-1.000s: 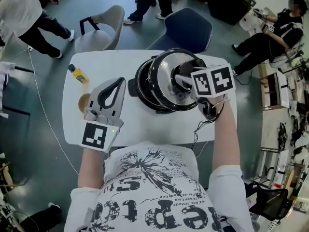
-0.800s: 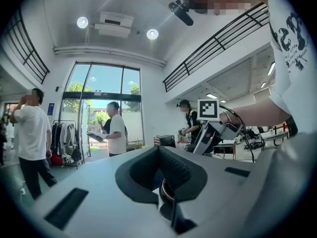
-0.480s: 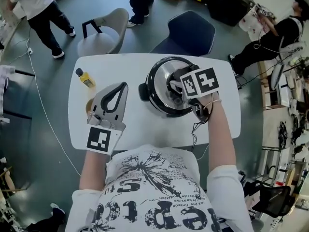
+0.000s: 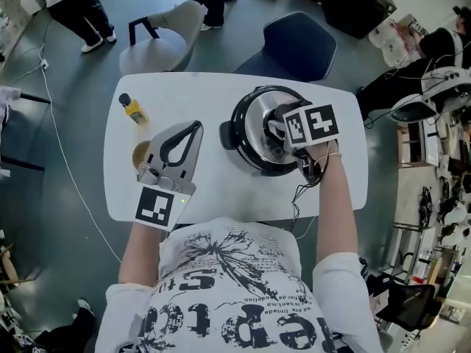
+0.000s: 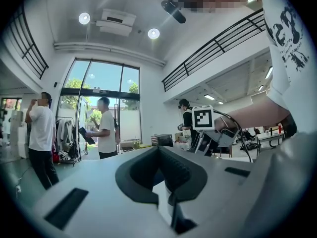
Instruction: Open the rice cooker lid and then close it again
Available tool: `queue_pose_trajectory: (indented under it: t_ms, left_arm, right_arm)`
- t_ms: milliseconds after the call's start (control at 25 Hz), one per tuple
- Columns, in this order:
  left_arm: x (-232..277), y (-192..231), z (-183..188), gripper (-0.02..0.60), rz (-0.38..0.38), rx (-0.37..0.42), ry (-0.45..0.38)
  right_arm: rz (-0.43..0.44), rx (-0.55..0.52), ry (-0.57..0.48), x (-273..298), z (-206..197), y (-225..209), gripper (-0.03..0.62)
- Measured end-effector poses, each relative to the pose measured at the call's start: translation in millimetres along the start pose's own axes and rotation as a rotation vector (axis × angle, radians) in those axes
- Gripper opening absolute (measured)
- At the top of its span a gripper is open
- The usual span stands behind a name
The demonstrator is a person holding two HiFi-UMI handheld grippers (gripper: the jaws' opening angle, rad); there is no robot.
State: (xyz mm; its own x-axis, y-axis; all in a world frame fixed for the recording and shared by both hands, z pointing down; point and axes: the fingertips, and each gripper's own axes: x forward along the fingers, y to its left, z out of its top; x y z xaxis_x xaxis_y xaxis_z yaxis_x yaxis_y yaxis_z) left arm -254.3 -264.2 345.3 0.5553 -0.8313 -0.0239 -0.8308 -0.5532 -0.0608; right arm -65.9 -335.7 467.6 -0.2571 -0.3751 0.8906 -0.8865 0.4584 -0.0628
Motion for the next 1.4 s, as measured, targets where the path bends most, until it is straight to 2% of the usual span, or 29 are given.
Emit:
queue_pose_trajectory:
  t_ms: [520,720,960,1120,1280,1400]
  left_arm:
    - [14.4,-5.0,-10.9,0.014,-0.012,-0.025,0.025]
    - [17.6,-24.5,5.3,0.012,-0.019,-0.010,0.026]
    - [15.5,-15.3,-8.4,0.014,-0.010,-0.014,0.030]
    - [23.8,-24.6,-2.7,0.014,-0.005,-0.002,0.024]
    - [36.6,-41.9,7.4,0.014,-0.013,0.026,0.005]
    - [42.8,-51.1,16.0,0.014,-0.008,0.037,-0.001]
  right_arm:
    - [-0.039,-0.013,0.033,1.4,2.0,-1.5,0.304]
    - [-0.051,-0.066,0.017,-19.9,3.0,-8.6,0.311]
    - [-0.050,-0.075,-0.179,-19.6,29.7,-5.0,0.380]
    - [-0.028,-0.071,-0.277,-35.2,35.7,-16.5,0.407]
    - [-0.027,-0.065,-0.471,-70.6,46.0,-31.0,0.404]
    - [0.011,-0.058,-0.612,-99.1,46.9,-32.1,0.348]
